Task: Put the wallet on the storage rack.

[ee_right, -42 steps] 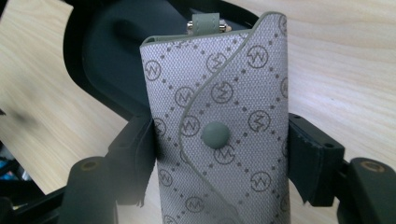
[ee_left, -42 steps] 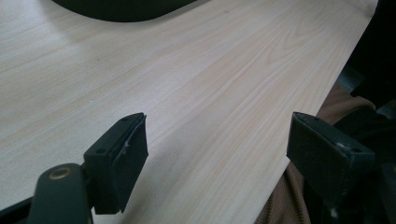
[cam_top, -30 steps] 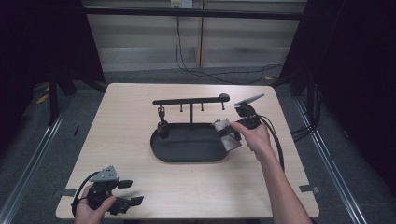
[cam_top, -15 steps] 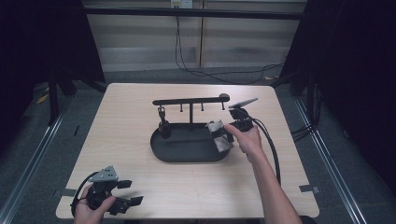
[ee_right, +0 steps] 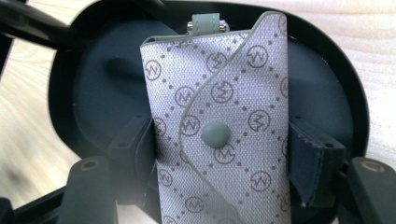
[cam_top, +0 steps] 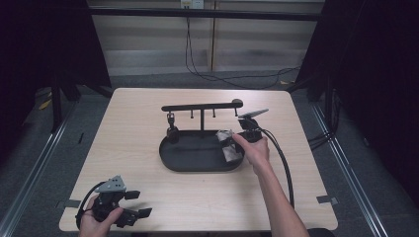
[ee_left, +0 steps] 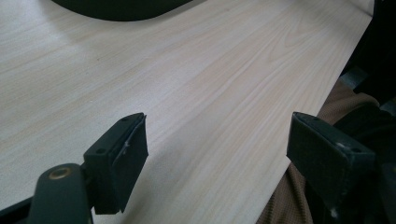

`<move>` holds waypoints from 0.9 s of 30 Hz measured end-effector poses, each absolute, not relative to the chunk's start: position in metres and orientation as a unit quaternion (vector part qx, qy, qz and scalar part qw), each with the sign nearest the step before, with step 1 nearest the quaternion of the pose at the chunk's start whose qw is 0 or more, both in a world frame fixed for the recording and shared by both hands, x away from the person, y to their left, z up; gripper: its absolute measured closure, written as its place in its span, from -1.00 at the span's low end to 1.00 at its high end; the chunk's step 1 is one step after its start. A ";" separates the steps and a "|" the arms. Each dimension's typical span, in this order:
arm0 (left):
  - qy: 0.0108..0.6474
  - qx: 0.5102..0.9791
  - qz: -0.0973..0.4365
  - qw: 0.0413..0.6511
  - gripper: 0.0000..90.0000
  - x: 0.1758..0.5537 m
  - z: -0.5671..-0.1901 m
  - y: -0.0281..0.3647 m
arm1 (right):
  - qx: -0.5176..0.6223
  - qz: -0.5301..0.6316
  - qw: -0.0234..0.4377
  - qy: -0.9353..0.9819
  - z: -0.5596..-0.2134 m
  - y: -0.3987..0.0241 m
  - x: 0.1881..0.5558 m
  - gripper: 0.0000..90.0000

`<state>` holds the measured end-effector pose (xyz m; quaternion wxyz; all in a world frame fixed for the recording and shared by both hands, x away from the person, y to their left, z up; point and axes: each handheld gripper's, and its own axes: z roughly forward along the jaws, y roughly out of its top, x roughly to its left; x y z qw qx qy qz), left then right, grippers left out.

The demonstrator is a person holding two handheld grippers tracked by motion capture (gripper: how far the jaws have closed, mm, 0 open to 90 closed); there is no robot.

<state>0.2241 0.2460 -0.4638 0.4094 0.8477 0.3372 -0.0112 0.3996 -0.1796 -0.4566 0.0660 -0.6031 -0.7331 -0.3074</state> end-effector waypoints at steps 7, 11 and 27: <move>0.336 0.849 -0.013 0.408 -0.55 0.225 -0.464 0.246 | -0.610 -0.287 0.058 -0.736 -0.469 -0.174 0.404 -0.30; 0.338 0.849 -0.011 0.407 -0.55 0.225 -0.464 0.246 | -0.609 -0.287 0.056 -0.737 -0.471 -0.173 0.404 -0.32; 0.342 0.847 -0.009 0.408 -0.55 0.225 -0.464 0.247 | -0.604 -0.296 0.042 -0.739 -0.460 -0.176 0.402 -0.36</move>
